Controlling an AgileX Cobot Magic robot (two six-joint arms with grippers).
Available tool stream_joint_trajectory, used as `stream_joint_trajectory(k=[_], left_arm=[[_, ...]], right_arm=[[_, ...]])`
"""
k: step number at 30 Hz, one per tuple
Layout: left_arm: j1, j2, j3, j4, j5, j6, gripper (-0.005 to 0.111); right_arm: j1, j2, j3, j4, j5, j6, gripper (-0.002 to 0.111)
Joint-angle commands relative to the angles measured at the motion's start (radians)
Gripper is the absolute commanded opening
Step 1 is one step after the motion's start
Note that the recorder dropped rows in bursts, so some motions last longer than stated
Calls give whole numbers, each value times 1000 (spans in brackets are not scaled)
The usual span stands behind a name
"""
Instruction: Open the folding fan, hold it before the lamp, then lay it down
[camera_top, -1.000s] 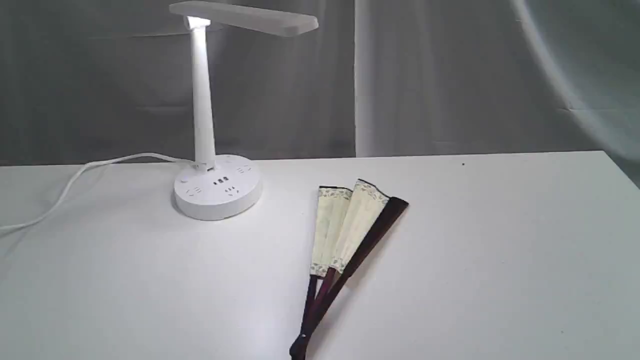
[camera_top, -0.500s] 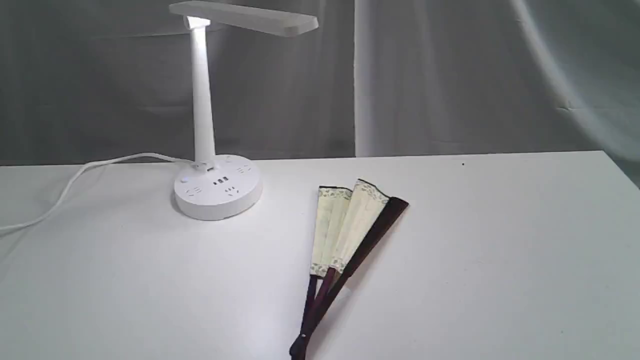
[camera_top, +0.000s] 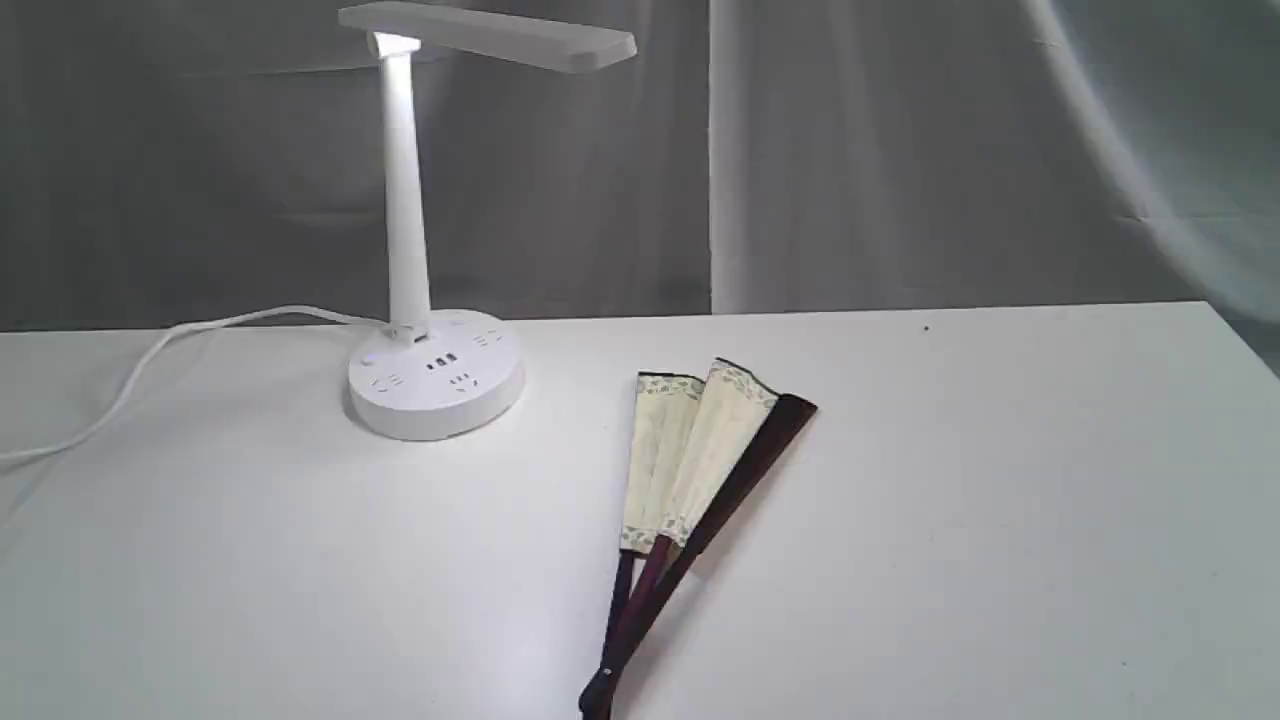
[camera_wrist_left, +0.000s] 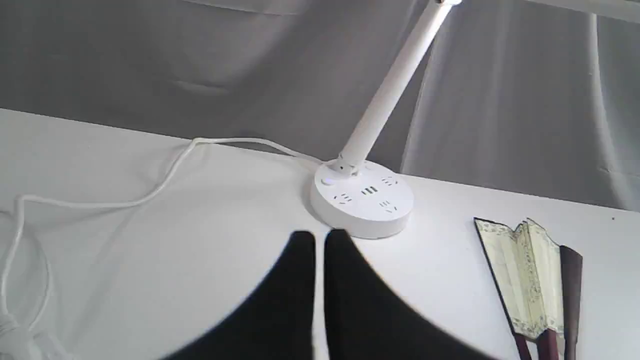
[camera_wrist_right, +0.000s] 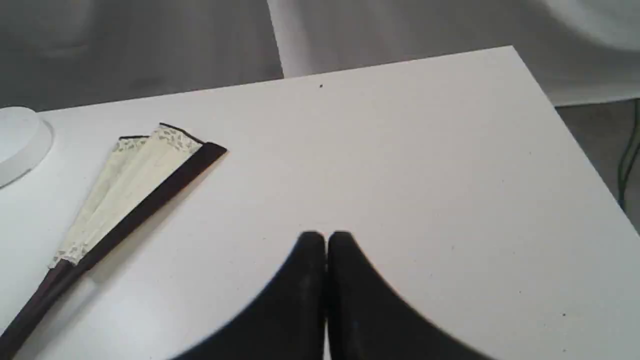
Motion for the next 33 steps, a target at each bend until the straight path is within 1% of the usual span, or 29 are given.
stream_joint_trajectory(k=[1,4,8,10,13,15,18,24,28,33], left_arm=[[1,64,-4,-54,-58,-2,3],[1,129,-4,-124,-60,9,3],[1,222,-6,-133,-57,58,3],[1,273,-24,-133,-24,85,3],[1,348,-77,-133,69,115,3],[1,402,-116,-131,124,141,3],[1,472,-172,-131,169,180,3],[1,616,-241,-131,187,188,3],[1,702,-277,-131,187,219,3],[1,819,-323,-133,187,219,3]], right_arm=[[3,72,-6,17,-31,1,0],[3,128,-6,17,-33,1,0],[3,209,-6,44,-28,1,0],[3,236,-6,44,-22,1,0],[3,271,-22,43,15,-5,0],[3,298,-69,23,68,-7,0],[3,347,-142,-6,133,-7,0],[3,473,-284,-9,204,-13,0],[5,559,-350,4,243,-95,0],[5,655,-390,168,251,-240,0]])
